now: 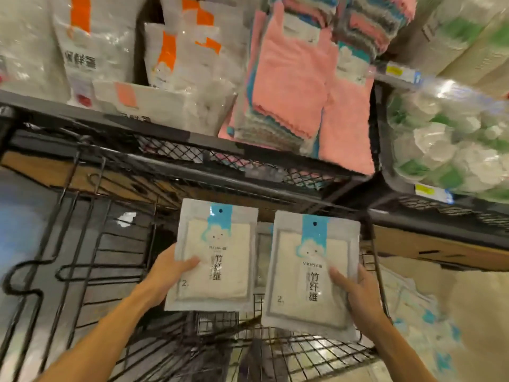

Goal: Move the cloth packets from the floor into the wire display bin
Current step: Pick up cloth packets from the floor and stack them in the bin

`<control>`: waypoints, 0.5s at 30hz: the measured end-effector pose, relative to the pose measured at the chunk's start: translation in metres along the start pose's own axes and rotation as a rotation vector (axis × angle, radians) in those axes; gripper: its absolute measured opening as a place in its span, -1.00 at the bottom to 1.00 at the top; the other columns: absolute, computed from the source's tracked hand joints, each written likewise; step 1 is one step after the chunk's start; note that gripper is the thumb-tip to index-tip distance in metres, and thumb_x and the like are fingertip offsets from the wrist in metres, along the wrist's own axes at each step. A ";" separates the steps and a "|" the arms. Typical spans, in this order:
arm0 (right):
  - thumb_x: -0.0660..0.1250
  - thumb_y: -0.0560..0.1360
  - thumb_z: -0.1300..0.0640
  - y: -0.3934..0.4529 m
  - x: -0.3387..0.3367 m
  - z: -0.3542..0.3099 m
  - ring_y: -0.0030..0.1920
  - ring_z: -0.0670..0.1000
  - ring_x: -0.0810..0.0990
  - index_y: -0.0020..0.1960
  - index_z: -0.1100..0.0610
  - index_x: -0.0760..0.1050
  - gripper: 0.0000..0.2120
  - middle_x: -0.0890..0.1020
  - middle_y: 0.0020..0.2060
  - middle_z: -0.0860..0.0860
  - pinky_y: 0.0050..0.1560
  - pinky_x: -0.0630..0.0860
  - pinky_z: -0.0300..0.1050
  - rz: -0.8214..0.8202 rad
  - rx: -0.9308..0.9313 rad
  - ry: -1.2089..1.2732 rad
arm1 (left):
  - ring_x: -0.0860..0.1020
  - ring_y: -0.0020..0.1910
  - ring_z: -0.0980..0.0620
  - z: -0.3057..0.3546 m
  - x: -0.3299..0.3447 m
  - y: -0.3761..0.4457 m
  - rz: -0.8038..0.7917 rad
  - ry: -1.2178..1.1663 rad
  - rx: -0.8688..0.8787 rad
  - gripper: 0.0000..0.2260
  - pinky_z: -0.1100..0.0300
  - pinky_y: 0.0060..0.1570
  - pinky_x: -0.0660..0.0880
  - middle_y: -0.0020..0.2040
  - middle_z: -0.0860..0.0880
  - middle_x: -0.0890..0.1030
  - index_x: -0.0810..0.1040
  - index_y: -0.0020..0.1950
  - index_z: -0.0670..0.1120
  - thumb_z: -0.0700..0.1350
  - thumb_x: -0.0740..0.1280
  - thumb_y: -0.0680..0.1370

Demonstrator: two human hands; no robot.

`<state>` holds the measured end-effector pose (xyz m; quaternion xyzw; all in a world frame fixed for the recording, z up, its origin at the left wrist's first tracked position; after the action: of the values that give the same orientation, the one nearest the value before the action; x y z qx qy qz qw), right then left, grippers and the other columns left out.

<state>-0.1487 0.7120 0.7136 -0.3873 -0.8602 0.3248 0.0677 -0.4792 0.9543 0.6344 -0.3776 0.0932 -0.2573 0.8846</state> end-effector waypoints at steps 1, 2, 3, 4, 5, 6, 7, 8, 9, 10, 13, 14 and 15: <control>0.48 0.43 0.14 0.010 0.002 0.008 0.04 0.25 0.75 0.32 0.21 0.51 -0.51 0.75 0.07 0.18 0.01 0.67 0.35 -0.005 0.018 -0.012 | 0.69 0.12 -0.18 -0.010 0.002 0.012 0.004 -0.008 -0.024 -0.67 -0.27 0.17 0.58 0.15 -0.10 0.72 0.58 0.28 -0.05 -0.20 0.48 0.53; 0.47 0.43 0.12 0.022 0.004 0.015 0.04 0.24 0.75 0.32 0.20 0.51 -0.51 0.75 0.08 0.18 0.03 0.66 0.37 -0.009 0.037 -0.022 | 0.69 0.12 -0.18 -0.019 0.005 0.024 0.004 -0.005 -0.038 -0.69 -0.27 0.17 0.58 0.14 -0.10 0.72 0.59 0.26 -0.04 -0.21 0.47 0.54; 0.46 0.44 0.12 0.033 0.005 0.023 0.04 0.24 0.75 0.31 0.20 0.51 -0.54 0.75 0.08 0.18 0.02 0.67 0.36 -0.011 0.051 -0.032 | 0.69 0.12 -0.17 -0.027 0.008 0.034 0.006 0.002 -0.052 -0.71 -0.25 0.17 0.59 0.14 -0.10 0.72 0.59 0.25 -0.04 -0.22 0.46 0.54; 0.45 0.47 0.16 0.044 0.006 0.031 0.03 0.24 0.76 0.29 0.21 0.51 -0.59 0.75 0.07 0.18 -0.01 0.69 0.33 -0.013 0.063 -0.040 | 0.69 0.11 -0.16 -0.036 0.010 0.044 0.012 -0.001 -0.065 -0.73 -0.21 0.15 0.60 0.13 -0.10 0.72 0.59 0.23 -0.04 -0.23 0.45 0.55; 0.43 0.52 0.20 0.056 0.006 0.040 0.02 0.23 0.76 0.27 0.21 0.51 -0.66 0.75 0.05 0.18 -0.04 0.70 0.28 -0.012 0.077 -0.044 | 0.69 0.10 -0.15 -0.046 0.010 0.055 0.026 -0.009 -0.077 -0.73 -0.19 0.14 0.61 0.12 -0.11 0.72 0.60 0.21 -0.05 -0.25 0.45 0.54; 0.41 0.55 0.23 0.067 0.007 0.048 0.02 0.23 0.76 0.25 0.20 0.52 -0.71 0.75 0.05 0.18 -0.07 0.72 0.23 -0.012 0.094 -0.051 | 0.69 0.10 -0.16 -0.056 0.011 0.066 0.035 -0.017 -0.086 -0.73 -0.19 0.15 0.61 0.12 -0.12 0.72 0.61 0.22 -0.07 -0.25 0.47 0.53; 0.40 0.57 0.25 0.080 0.009 0.057 0.01 0.22 0.76 0.24 0.20 0.52 -0.74 0.75 0.04 0.18 -0.10 0.73 0.19 -0.010 0.110 -0.062 | 0.69 0.11 -0.17 -0.066 0.012 0.077 0.050 -0.020 -0.097 -0.70 -0.21 0.17 0.59 0.13 -0.13 0.72 0.61 0.23 -0.09 -0.24 0.49 0.51; 0.39 0.57 0.26 0.093 0.012 0.065 0.00 0.21 0.77 0.24 0.20 0.52 -0.75 0.75 0.03 0.17 -0.13 0.73 0.16 -0.011 0.118 -0.071 | 0.68 0.13 -0.19 -0.075 0.012 0.089 0.067 -0.014 -0.094 -0.68 -0.23 0.20 0.58 0.13 -0.14 0.72 0.62 0.24 -0.11 -0.23 0.51 0.49; 0.39 0.57 0.27 0.105 0.015 0.075 -0.01 0.20 0.77 0.23 0.20 0.51 -0.76 0.76 0.02 0.15 -0.15 0.73 0.13 -0.014 0.124 -0.078 | 0.67 0.15 -0.21 -0.087 0.011 0.101 0.088 -0.001 -0.094 -0.67 -0.24 0.22 0.57 0.14 -0.15 0.71 0.62 0.24 -0.12 -0.23 0.52 0.49; 0.39 0.57 0.27 0.118 0.018 0.085 -0.01 0.18 0.77 0.22 0.20 0.52 -0.77 0.76 0.00 0.14 -0.17 0.73 0.10 -0.012 0.133 -0.085 | 0.66 0.17 -0.23 -0.096 0.013 0.110 0.087 0.011 -0.087 -0.68 -0.23 0.22 0.57 0.14 -0.15 0.71 0.62 0.24 -0.14 -0.25 0.51 0.50; 0.41 0.56 0.26 0.150 0.024 0.121 -0.06 0.18 0.77 0.13 0.17 0.54 -0.84 0.76 -0.03 0.14 -0.27 0.72 0.07 0.027 0.153 -0.111 | 0.71 0.08 -0.01 -0.114 0.027 0.134 0.035 0.026 -0.067 -0.68 0.17 0.03 0.66 0.13 0.01 0.67 0.53 0.29 -0.13 -0.21 0.47 0.55; 0.42 0.56 0.25 0.160 0.026 0.133 -0.07 0.18 0.77 0.12 0.16 0.54 -0.84 0.75 -0.01 0.14 -0.28 0.71 0.09 0.029 0.155 -0.130 | 0.72 -0.03 0.10 -0.119 0.029 0.142 0.036 0.045 -0.061 -0.65 0.28 -0.05 0.65 0.05 0.15 0.64 0.52 0.26 -0.08 -0.11 0.52 0.52; 0.42 0.56 0.23 0.168 0.028 0.144 -0.06 0.18 0.77 0.15 0.18 0.54 -0.82 0.74 0.02 0.16 -0.27 0.71 0.12 0.018 0.154 -0.147 | 0.72 -0.08 0.08 -0.125 0.029 0.150 0.048 0.052 -0.056 -0.65 0.19 -0.04 0.66 0.03 0.15 0.69 0.56 0.20 -0.05 -0.05 0.56 0.48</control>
<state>-0.1165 0.7411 0.4947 -0.3638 -0.8319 0.4180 0.0308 -0.4414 0.9485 0.4400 -0.3931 0.1325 -0.2429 0.8769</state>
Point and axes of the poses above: each hand's wrist, its own y-axis towards the middle knuckle, its own x-axis out of the palm, z = x × y, the point moved 5 cm from there along y, towards the middle knuckle
